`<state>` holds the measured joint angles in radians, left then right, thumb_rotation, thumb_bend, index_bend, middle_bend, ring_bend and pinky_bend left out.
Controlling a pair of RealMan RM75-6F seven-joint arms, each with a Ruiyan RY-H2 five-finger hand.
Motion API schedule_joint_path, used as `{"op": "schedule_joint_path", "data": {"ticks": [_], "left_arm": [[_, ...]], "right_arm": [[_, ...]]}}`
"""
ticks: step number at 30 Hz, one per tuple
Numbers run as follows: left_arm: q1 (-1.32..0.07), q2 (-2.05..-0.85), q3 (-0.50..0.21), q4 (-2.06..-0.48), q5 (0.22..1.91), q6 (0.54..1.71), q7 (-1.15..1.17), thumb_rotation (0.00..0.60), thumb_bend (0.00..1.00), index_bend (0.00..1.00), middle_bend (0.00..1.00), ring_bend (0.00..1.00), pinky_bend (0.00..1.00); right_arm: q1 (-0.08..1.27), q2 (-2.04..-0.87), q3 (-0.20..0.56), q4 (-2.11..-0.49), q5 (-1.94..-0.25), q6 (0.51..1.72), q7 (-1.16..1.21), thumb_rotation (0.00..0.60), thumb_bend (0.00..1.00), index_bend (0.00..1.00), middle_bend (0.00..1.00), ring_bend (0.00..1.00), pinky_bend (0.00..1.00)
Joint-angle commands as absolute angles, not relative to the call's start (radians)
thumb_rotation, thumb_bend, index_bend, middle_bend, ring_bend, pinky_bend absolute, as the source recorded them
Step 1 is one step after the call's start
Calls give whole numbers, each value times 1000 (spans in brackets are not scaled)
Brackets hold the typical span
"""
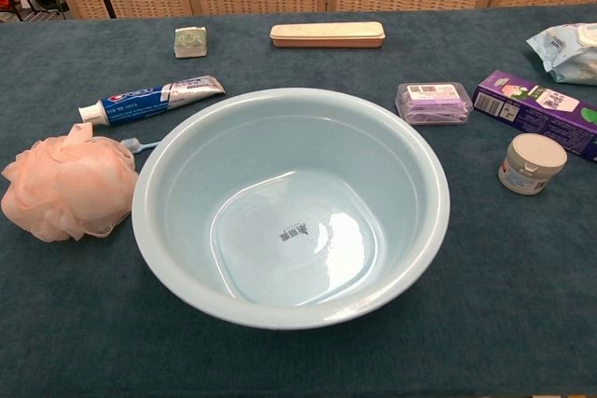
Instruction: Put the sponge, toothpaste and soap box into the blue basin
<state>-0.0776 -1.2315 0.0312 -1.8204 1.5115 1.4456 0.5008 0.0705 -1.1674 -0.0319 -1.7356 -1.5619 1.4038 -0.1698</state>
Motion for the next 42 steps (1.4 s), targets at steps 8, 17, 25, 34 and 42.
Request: {"op": "schedule_joint_path", "data": {"ticks": [8,17,25,34,42], "left_arm": [[-75,-1230,34,-1824,1514,1449,503,600,112,0,0,0,0],[-74,-1227,31,-1822,1515,1453,497,600,114,0,0,0,0],[-75,-1228,34,-1823,1514,1449,503,600,113,0,0,0,0],[-81,-1234,34,-1821,1505,1433,508,600,113,0,0,0,0],[-103,-1236,19,-1825,1487,1402,488,600,101,0,0,0,0]], "right_arm": [[66,-1161,-35,-1738,-1571,1413,-161,600,208,0,0,0,74],[69,-1159,-34,-1741,-1570,1410,-156,600,208,0,0,0,74],[68,-1157,-35,-1740,-1571,1410,-153,600,208,0,0,0,74],[68,-1156,-34,-1739,-1570,1411,-150,600,208,0,0,0,74],[67,-1153,-33,-1741,-1567,1411,-147,600,208,0,0,0,74]]}}
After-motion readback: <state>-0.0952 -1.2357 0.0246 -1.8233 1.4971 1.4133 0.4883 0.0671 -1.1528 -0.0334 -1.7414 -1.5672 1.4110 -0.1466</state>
